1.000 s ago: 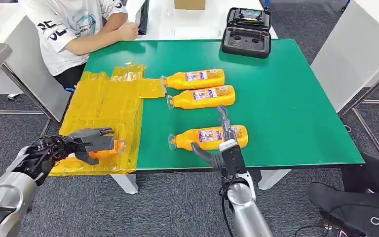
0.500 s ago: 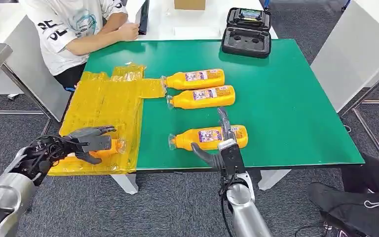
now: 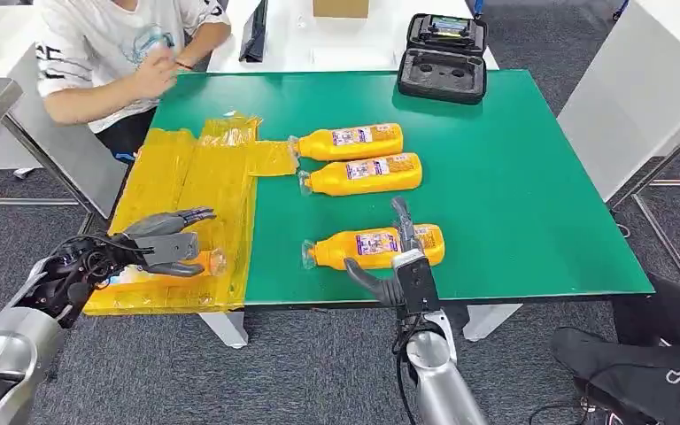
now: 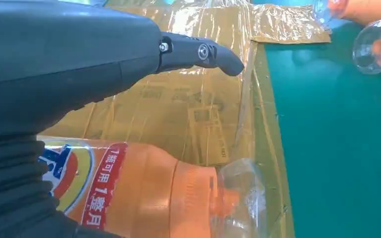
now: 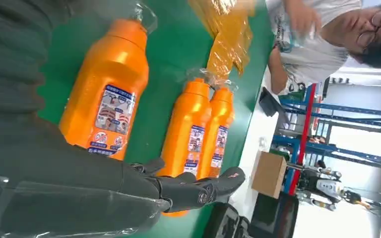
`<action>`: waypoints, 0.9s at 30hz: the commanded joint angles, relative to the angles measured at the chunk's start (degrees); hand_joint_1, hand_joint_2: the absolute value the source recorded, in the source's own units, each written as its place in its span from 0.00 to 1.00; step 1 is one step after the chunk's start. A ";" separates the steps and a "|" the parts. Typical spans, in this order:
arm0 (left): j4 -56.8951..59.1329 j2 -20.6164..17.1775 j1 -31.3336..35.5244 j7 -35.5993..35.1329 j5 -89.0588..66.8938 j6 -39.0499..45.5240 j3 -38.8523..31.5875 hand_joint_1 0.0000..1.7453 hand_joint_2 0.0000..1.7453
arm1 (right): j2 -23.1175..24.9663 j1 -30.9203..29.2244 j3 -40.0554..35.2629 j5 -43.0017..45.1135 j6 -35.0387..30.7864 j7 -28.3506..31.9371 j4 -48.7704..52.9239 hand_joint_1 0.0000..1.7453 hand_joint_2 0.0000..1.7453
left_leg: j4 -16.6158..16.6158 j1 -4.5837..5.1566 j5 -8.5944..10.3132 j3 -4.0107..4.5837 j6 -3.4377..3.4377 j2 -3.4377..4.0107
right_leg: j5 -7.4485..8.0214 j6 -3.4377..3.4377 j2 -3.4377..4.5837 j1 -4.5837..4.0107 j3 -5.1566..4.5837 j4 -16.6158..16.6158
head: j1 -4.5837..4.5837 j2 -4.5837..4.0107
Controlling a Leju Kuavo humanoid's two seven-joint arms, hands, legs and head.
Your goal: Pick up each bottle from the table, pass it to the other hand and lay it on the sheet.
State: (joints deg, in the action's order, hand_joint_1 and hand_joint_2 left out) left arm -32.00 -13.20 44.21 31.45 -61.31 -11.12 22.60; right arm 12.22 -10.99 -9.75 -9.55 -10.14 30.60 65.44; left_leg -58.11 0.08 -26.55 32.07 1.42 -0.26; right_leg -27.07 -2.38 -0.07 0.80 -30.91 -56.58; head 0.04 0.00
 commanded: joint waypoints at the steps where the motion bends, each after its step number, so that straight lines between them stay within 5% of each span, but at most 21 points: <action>1: 0.59 -3.00 1.37 3.86 1.81 -4.17 2.89 0.00 0.00 | -0.24 -3.29 1.30 1.20 0.10 0.38 -5.97 0.00 1.00 | -0.03 -0.10 -0.01 0.01 -0.09 0.14 | 0.04 0.10 0.13 -0.10 -0.02 0.00 | 0.02 0.00; 8: -2.15 -1.73 0.58 5.28 5.05 -3.24 0.34 0.00 0.00 | -0.50 -3.49 1.03 0.86 -0.12 -0.41 -5.21 0.00 1.00 | -0.05 -0.09 0.03 0.06 -0.08 0.02 | 0.05 0.08 0.02 -0.09 -0.04 -0.01 | 0.02 0.00; 14: -13.95 0.12 -5.22 8.33 14.10 -0.85 -9.35 0.00 0.00 | -0.94 -0.90 1.35 0.53 -0.65 -0.38 -2.84 0.00 1.00 | 0.02 -0.03 0.04 0.00 -0.08 -0.03 | 0.01 0.05 -0.04 -0.03 0.01 0.03 | 0.00 0.00; 27: -28.00 9.22 -8.89 6.41 26.86 4.14 -22.44 0.00 0.00 | -0.98 -0.26 1.61 -2.91 0.46 -1.40 -0.40 0.00 1.00 | -0.02 -0.08 0.06 0.08 -0.10 -0.04 | 0.15 0.25 -0.09 -0.09 -0.07 0.05 | 0.00 0.00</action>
State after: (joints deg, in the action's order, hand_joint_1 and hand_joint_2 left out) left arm -51.64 -11.02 37.96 38.18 -41.36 -7.91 8.81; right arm 12.09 -10.07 -8.72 -9.86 -10.29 30.34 64.83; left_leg -58.11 0.08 -26.52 32.08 1.38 -0.23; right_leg -26.96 -2.20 -0.06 0.80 -30.99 -56.58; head 0.04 0.00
